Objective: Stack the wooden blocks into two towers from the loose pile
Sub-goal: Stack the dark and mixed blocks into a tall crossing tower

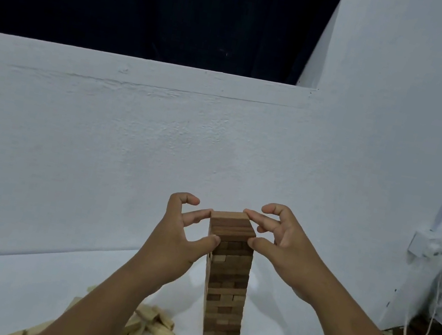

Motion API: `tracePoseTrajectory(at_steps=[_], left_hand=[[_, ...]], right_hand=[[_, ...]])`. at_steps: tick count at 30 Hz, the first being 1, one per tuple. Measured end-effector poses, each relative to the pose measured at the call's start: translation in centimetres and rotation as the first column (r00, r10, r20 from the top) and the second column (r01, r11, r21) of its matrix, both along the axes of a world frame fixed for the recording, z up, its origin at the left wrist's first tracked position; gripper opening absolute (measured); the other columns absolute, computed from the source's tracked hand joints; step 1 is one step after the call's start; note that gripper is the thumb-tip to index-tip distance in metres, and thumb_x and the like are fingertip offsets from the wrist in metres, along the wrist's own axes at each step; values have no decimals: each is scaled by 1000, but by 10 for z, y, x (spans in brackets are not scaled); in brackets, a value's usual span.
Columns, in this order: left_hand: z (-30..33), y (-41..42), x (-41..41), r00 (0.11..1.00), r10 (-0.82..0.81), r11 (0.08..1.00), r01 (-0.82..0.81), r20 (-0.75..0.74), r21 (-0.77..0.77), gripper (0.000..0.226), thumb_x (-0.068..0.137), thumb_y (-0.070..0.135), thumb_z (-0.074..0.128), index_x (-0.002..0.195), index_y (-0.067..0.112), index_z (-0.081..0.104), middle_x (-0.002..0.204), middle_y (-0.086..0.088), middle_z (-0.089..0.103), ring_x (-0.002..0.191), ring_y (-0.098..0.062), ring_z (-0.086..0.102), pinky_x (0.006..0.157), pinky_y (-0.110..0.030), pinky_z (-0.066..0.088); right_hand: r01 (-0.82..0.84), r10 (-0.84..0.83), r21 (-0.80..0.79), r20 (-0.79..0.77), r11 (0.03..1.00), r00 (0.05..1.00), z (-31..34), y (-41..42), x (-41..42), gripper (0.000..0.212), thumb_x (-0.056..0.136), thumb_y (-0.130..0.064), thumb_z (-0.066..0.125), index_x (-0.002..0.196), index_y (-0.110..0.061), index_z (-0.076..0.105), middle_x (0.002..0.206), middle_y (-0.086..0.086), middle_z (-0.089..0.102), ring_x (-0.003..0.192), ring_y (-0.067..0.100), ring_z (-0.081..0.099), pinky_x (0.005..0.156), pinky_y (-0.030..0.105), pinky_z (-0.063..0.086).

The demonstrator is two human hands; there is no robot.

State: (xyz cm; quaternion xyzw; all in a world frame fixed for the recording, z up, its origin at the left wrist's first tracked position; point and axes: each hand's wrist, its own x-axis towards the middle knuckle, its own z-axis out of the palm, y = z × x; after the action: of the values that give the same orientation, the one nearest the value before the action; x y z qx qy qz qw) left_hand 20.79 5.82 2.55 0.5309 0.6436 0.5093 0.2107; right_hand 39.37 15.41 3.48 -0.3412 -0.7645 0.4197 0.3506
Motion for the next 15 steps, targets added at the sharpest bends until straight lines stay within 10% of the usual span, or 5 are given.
tracePoseTrajectory(at_steps=[10,15], left_hand=[[-5,-6,-5,997,-67,997,68,26,-35,85,80,37,78,139,53,18,144,29,38,124,0,34,99,-30,29],[-5,-36,-11,998,11,999,-9,-65,33,70,86,33,72,133,54,25,140,36,42,120,4,40,100,-27,30]], right_hand=[[-19,14,-60,-75,998,997,-8,3,-1,57,85,-10,68,120,-44,39,143,-16,43,128,4,41,101,35,33],[114,-71,202,-209,973,975,-6,-27,2,52,86,-12,69,116,-45,42,138,-29,42,129,-7,39,103,22,33]])
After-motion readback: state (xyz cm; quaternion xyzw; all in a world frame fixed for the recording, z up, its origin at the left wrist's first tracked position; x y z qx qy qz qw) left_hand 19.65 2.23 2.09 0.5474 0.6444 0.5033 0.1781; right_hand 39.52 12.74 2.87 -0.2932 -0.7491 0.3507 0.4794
